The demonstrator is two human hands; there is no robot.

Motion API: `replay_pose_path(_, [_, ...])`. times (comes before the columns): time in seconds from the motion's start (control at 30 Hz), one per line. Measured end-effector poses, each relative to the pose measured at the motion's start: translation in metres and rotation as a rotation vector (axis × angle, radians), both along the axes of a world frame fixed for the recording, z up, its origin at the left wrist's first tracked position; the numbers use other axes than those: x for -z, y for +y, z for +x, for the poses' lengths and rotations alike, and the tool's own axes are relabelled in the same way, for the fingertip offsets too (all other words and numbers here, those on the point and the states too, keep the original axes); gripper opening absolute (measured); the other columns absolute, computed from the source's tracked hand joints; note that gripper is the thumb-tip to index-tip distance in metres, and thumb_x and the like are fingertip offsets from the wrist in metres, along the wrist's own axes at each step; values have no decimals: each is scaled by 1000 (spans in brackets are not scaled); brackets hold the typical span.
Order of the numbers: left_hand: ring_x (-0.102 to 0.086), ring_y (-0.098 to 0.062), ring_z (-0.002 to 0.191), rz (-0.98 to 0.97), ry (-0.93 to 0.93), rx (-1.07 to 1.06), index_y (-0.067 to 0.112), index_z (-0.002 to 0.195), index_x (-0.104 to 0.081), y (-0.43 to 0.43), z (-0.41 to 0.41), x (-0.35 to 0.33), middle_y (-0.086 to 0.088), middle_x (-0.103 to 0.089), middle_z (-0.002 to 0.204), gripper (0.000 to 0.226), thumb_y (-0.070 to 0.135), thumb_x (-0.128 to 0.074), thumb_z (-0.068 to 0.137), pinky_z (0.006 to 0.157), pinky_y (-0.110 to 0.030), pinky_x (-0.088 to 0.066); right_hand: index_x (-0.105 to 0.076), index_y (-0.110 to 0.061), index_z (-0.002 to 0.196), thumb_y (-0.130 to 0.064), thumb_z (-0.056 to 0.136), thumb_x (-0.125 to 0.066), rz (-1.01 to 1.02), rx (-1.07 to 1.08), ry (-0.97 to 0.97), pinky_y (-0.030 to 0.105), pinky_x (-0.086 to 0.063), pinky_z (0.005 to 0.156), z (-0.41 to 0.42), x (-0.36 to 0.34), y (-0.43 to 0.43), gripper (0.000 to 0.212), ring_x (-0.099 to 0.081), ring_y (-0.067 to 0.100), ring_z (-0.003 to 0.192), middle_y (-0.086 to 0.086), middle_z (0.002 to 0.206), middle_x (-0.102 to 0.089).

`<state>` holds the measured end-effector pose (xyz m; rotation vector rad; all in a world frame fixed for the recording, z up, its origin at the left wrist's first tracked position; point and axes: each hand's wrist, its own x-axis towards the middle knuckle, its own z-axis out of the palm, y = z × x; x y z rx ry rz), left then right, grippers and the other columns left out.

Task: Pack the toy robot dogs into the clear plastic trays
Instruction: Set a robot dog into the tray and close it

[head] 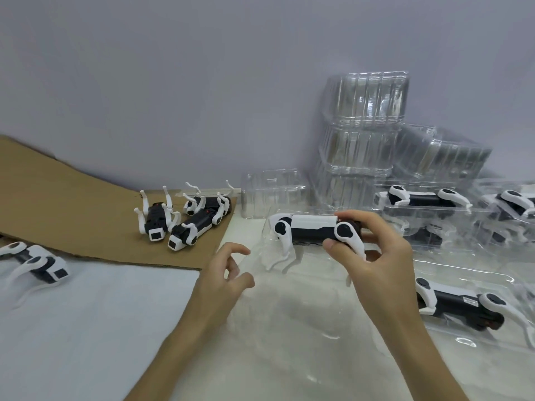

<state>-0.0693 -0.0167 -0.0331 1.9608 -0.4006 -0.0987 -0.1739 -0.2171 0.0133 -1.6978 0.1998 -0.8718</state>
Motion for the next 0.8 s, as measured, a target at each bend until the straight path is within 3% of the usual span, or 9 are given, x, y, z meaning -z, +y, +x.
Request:
replay_pose_path(0.07, [-46,-9,60,-33,84,-2,34,107,-60,0,1,1,5,-45,65,39,32,-60,68,56,-25,-36,-71,-34,96,-9,76,-82,-29,-25,71,10,-47,67,1,1,0,33,-63,7,86,-14,92,-71])
replay_pose_path(0.13, [-39,-10,45,-81,177,-5,35,109,-60,-1,1,0,7,-43,55,35,30,-60,74,41,-20,-31,-71,-38,90,-12,74,-82,-54,-50,186,18,-47,64,2,4,1,33,-63,8,78,-19,86,-69])
replay_pose_path(0.23, [-37,-12,42,-93,212,-12,37,107,-63,-2,2,-1,4,-40,52,39,34,-55,68,39,-23,-31,-69,-39,89,-13,75,-79,-104,-37,315,28,-47,61,6,8,6,30,-62,6,73,-23,84,-65])
replay_pose_path(0.37, [-46,-11,56,-62,108,-17,38,106,-63,-4,3,3,9,-46,57,38,36,-52,69,58,-29,-37,-66,-40,92,-18,80,-76,-164,-51,365,27,-48,60,6,8,5,27,-61,1,79,-27,86,-64])
replay_pose_path(0.47, [-55,-16,73,-60,124,-31,40,105,-63,-6,4,7,11,-56,75,39,40,-45,70,67,-31,-41,-65,-41,86,-23,79,-78,-237,-63,403,16,-45,68,3,7,1,23,-59,-3,85,-27,85,-65])
replay_pose_path(0.57, [-58,-7,87,-73,173,-23,41,111,-62,-9,5,10,11,-60,97,45,42,-40,72,74,-32,-40,-62,-46,78,-32,82,-75,-409,-48,531,31,-41,94,3,7,-1,20,-55,-1,94,-21,81,-65])
replay_pose_path(0.67, [-54,5,105,-53,217,-20,43,114,-62,-10,6,12,14,-59,112,49,43,-37,72,94,-34,-42,-61,-46,77,-25,91,-68,-514,-27,557,37,-37,100,5,9,0,27,-52,3,95,-17,86,-65])
replay_pose_path(0.73, [-52,-8,123,-60,271,-22,43,119,-64,-9,6,12,11,-62,122,51,50,-43,73,111,-43,-37,-64,-44,81,-21,92,-66,-536,-12,539,39,-39,99,7,11,0,26,-54,6,93,-16,88,-64])
replay_pose_path(0.8, [-47,-23,135,-53,297,24,39,123,-66,-9,4,13,3,-62,134,62,67,-49,70,118,-51,-30,-70,-40,84,-19,93,-66,-562,11,510,40,-40,98,8,14,-1,23,-55,7,93,-17,87,-63])
